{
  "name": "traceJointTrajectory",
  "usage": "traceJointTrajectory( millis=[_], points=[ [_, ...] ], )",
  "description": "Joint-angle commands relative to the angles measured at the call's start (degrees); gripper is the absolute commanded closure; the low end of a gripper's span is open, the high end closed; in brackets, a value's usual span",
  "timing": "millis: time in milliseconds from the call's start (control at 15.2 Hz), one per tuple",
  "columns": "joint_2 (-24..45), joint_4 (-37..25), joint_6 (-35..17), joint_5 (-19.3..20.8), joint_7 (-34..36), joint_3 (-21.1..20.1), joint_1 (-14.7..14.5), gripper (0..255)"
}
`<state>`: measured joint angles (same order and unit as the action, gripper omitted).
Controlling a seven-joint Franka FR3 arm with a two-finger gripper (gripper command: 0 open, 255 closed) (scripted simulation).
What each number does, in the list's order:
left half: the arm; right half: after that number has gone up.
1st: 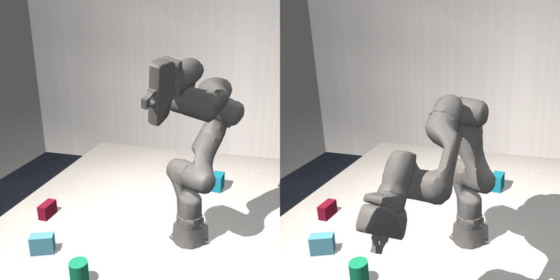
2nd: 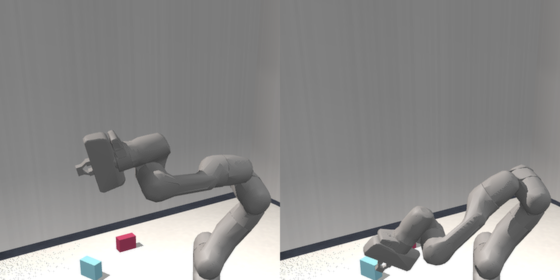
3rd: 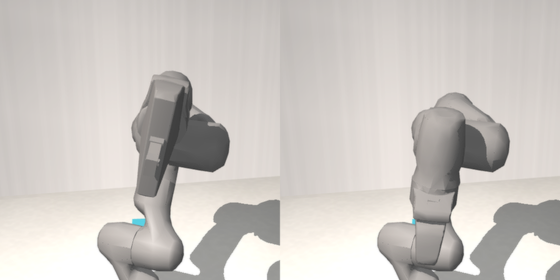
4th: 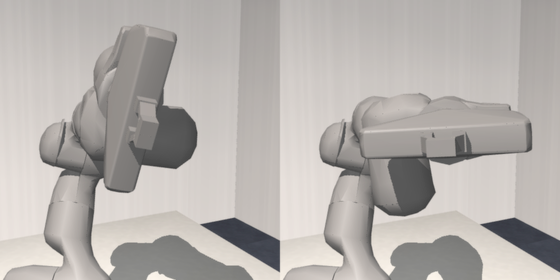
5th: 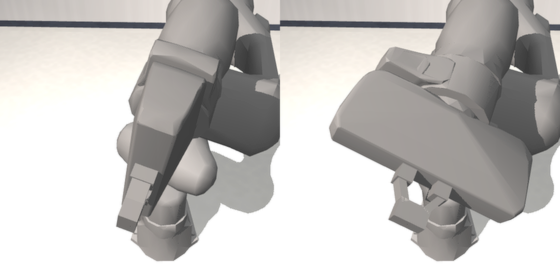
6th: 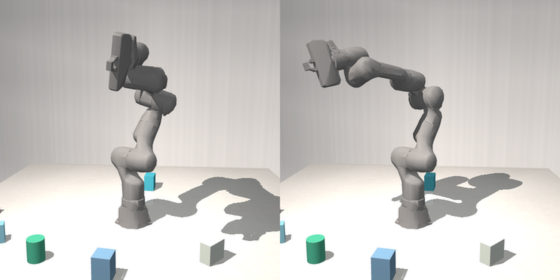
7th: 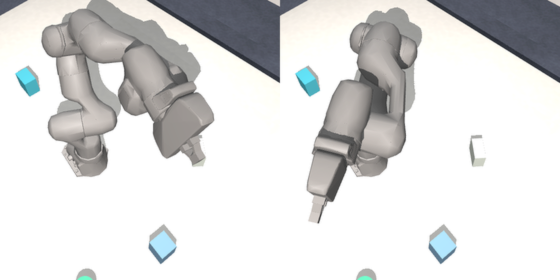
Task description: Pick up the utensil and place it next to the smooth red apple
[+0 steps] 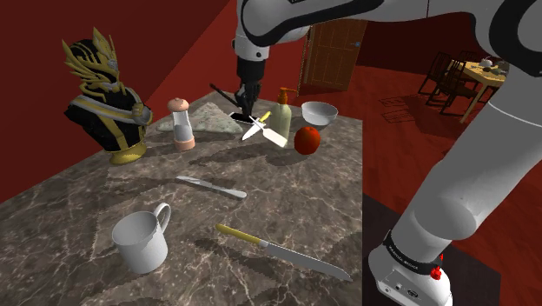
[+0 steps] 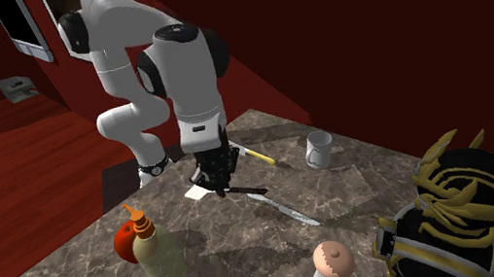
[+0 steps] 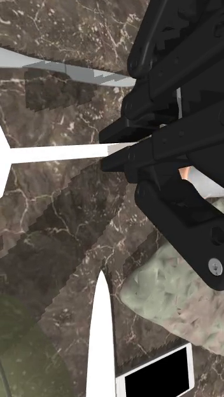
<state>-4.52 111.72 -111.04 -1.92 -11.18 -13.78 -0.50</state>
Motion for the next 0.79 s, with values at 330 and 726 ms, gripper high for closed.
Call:
traceJointTrajectory(
  millis=[330, 726],
  points=[
    [0.8, 3.8, -4.6, 0.1, -0.6, 0.2, 0.2, 255],
    [2.0, 7.2, -9.1, 0.4, -0.4, 0.1, 0.1, 255]
  ],
)
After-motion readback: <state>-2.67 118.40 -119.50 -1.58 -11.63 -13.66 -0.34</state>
